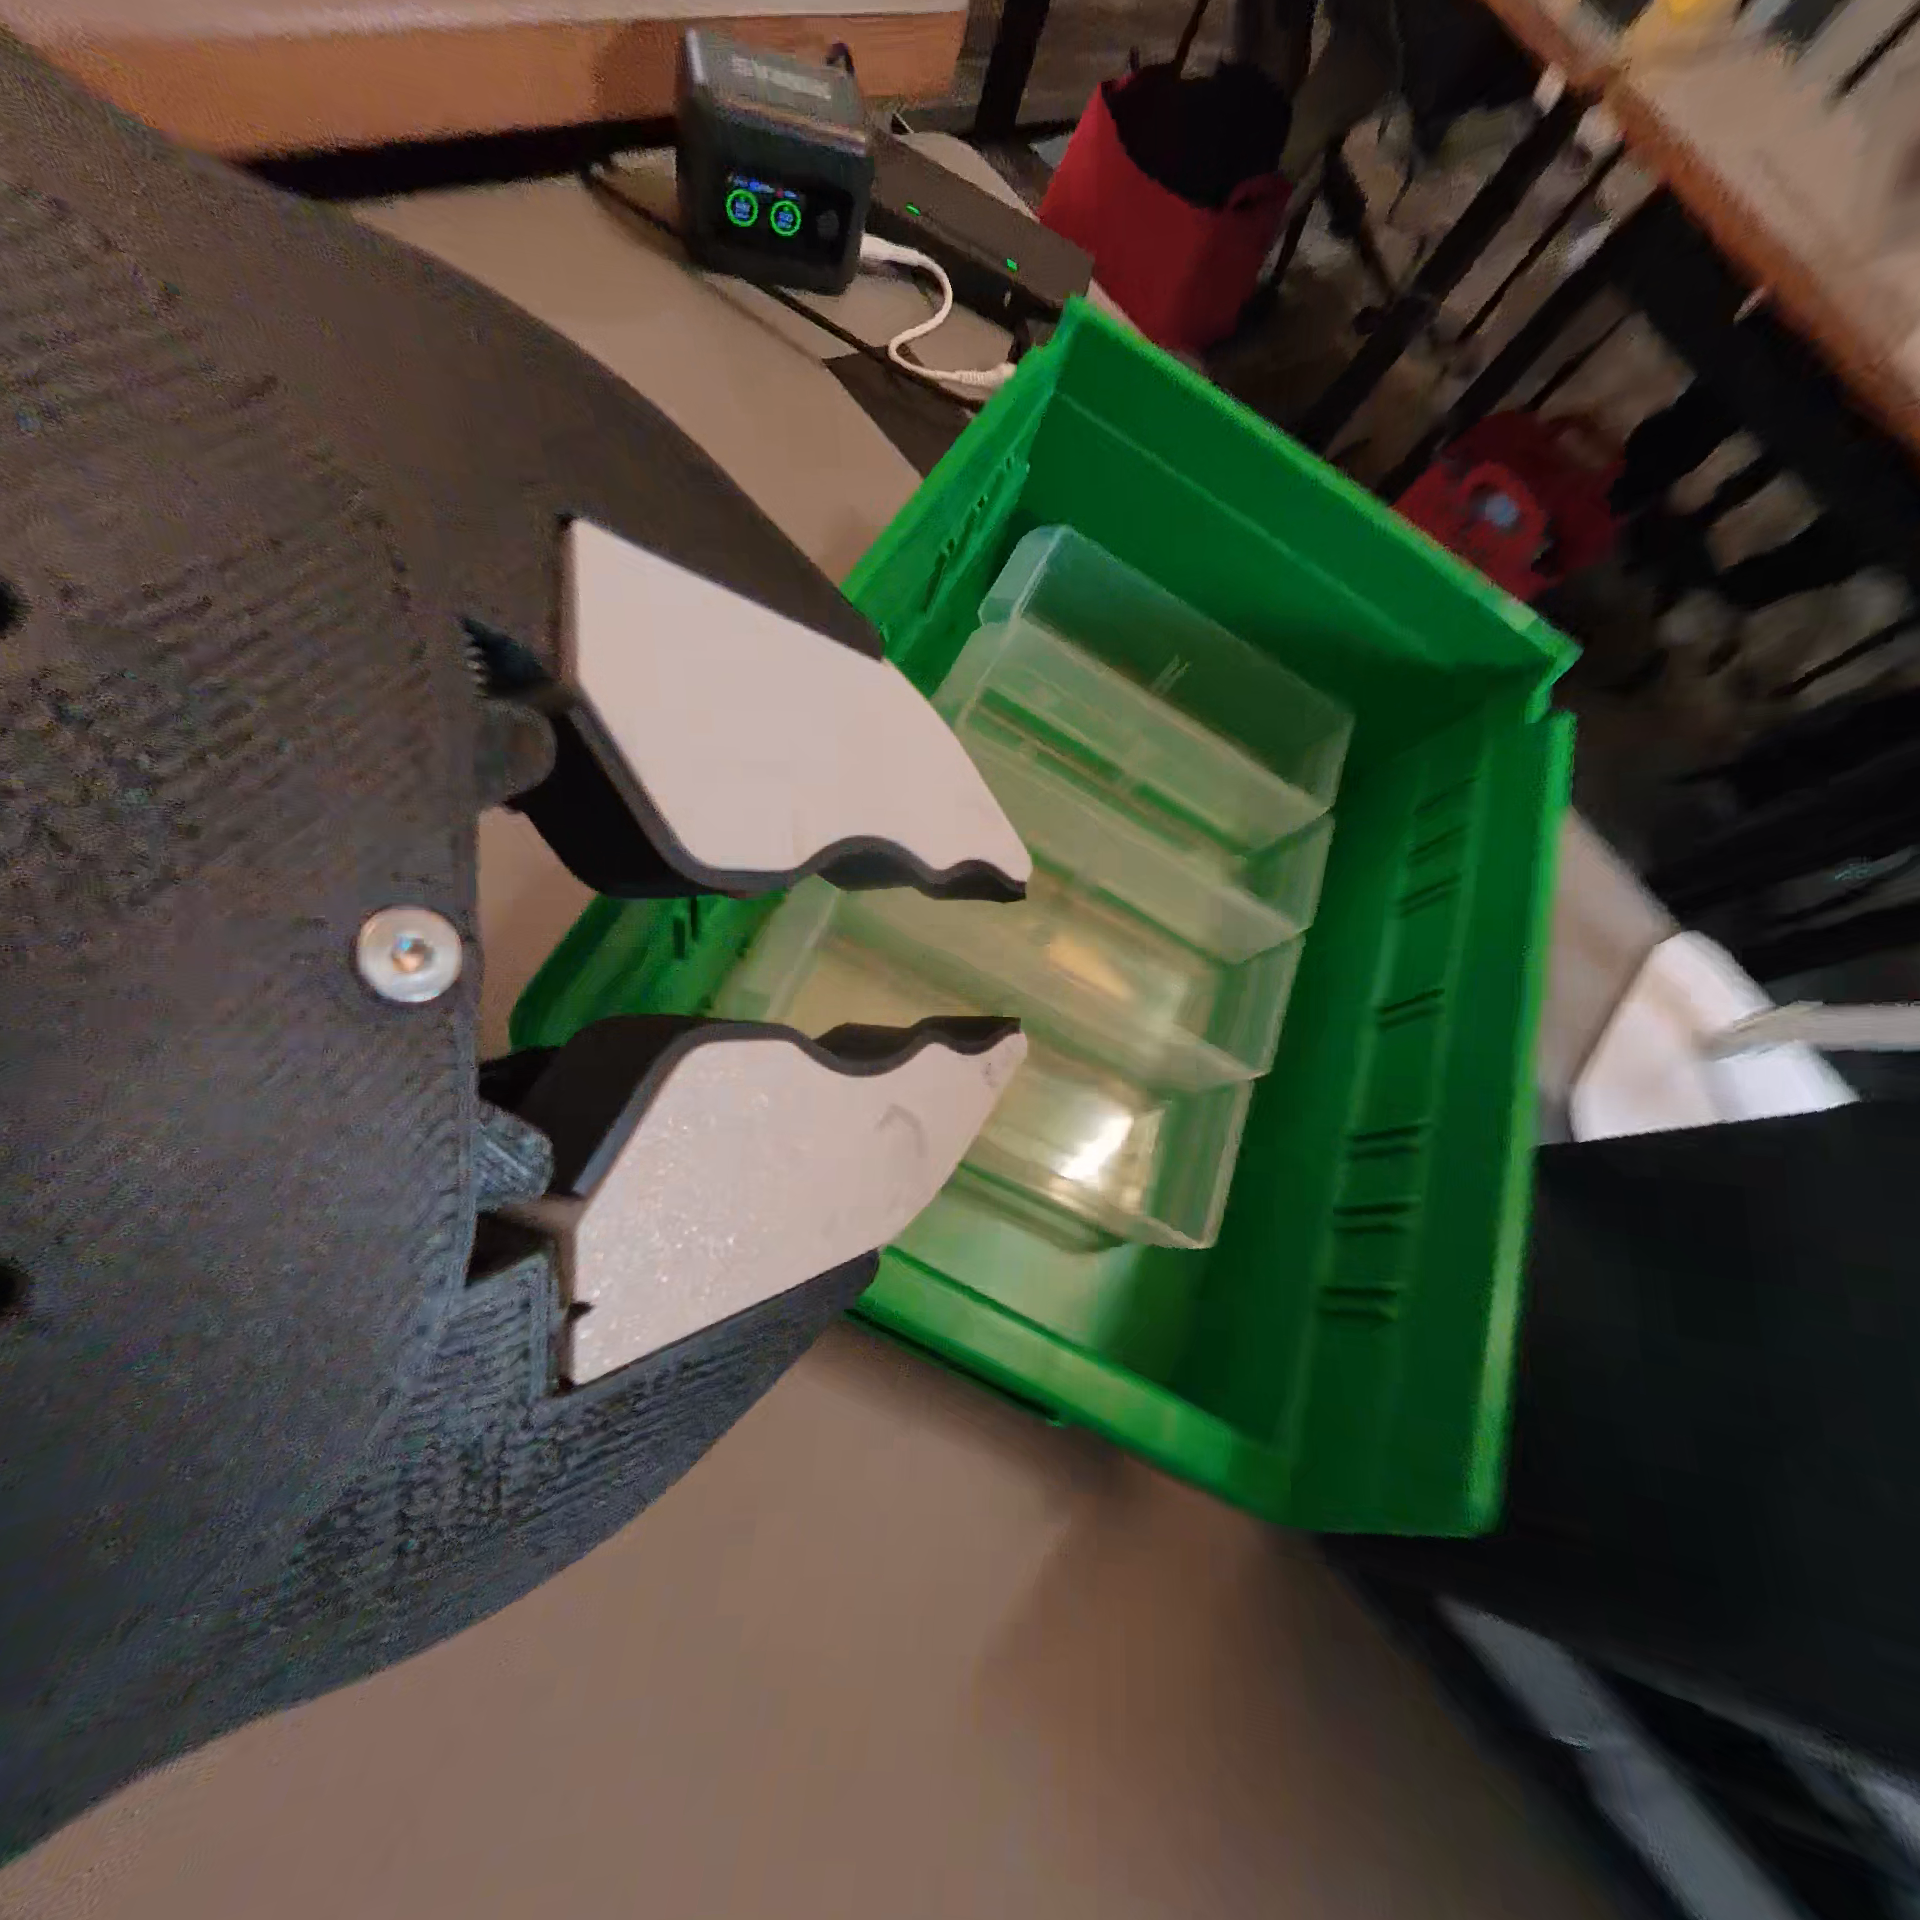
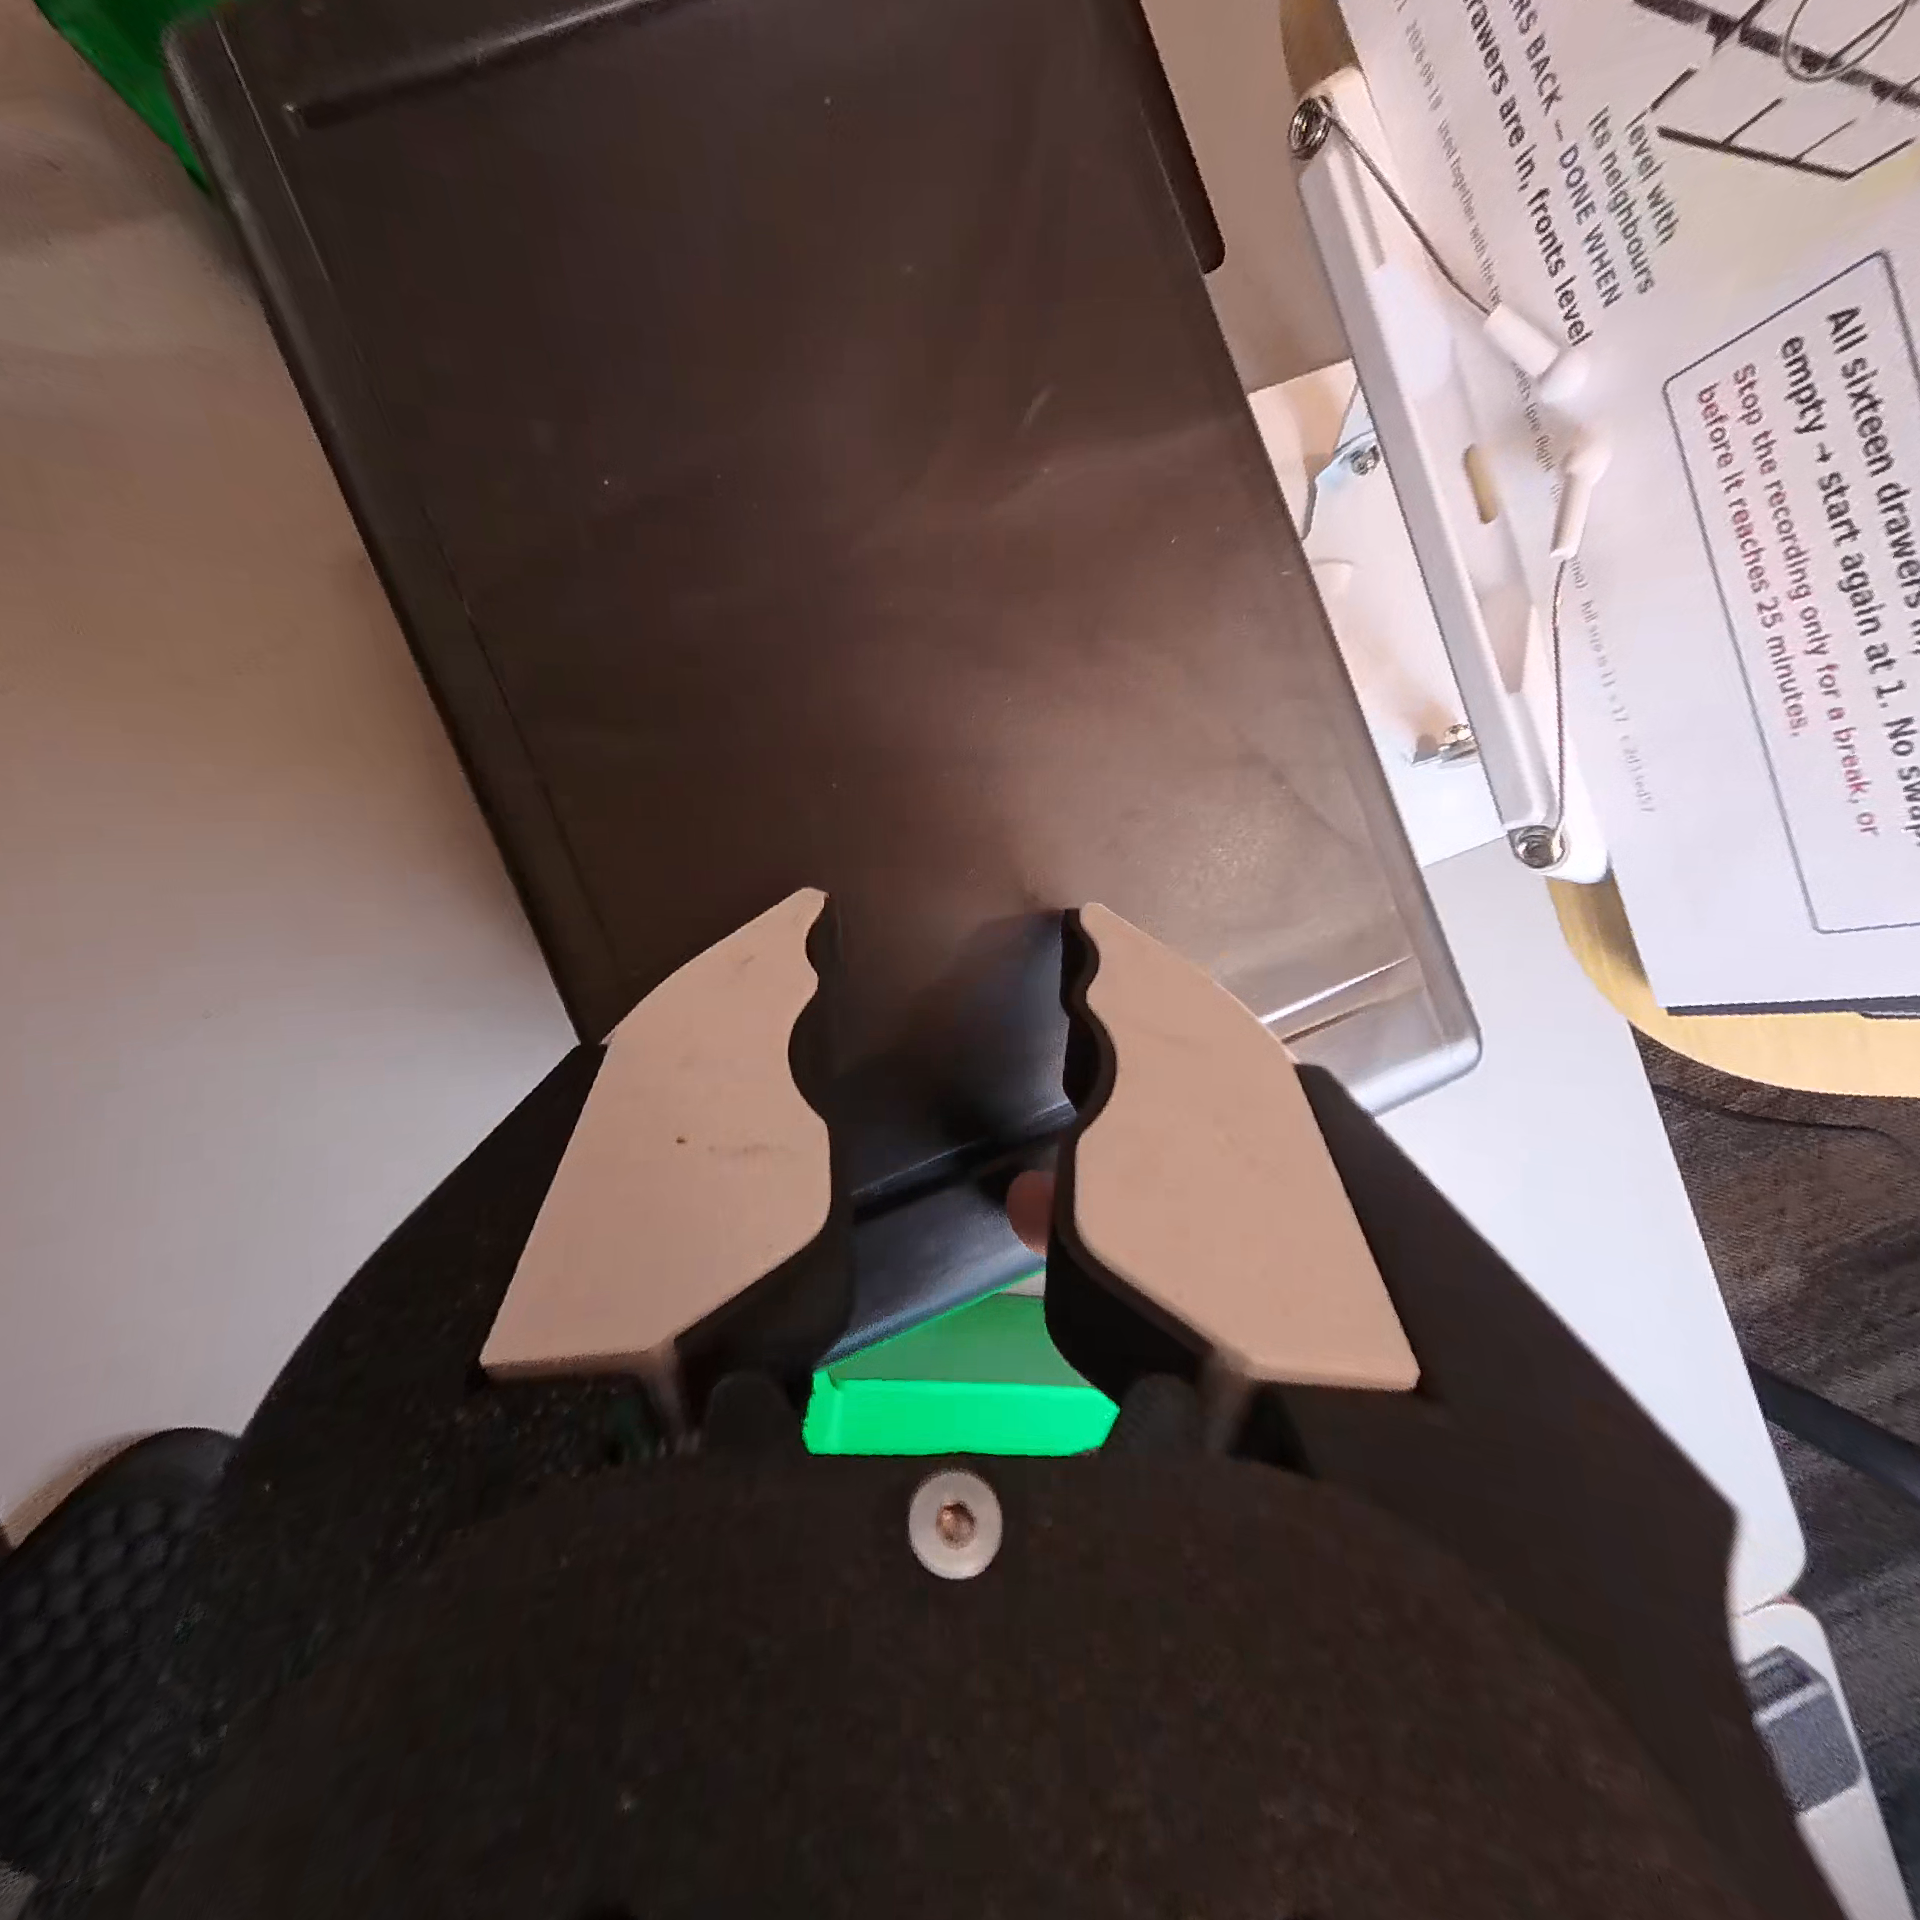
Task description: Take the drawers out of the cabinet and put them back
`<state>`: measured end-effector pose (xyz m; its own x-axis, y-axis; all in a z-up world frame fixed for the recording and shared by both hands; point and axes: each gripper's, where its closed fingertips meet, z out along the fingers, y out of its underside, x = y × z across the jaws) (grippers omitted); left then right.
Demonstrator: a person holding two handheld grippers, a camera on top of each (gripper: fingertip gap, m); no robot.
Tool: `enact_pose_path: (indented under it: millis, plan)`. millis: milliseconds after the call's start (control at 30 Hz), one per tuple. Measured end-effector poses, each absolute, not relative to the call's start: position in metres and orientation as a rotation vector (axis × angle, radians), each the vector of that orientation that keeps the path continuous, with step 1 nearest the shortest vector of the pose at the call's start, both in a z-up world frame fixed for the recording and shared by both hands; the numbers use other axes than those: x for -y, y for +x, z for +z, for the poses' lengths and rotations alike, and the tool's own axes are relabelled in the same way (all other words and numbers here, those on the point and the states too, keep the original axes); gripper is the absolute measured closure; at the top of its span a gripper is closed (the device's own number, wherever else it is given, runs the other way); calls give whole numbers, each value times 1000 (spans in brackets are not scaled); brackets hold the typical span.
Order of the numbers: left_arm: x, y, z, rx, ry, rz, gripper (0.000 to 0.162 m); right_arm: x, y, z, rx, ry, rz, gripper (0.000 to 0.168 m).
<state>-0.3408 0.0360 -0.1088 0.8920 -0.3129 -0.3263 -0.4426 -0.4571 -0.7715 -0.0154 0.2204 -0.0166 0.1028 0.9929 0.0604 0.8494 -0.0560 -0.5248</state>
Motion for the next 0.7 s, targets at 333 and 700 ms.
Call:
enact_pose_path:
  millis: [333,700]
  plan:
    - [-26,-364,-162,-1416,-2499,443,136,-220,-15,-16,1766,-1949,433,128]
    - [-9,-372,-206,-1934,-2797,461,124,-220,-15,-16,1753,-1953,422,128]
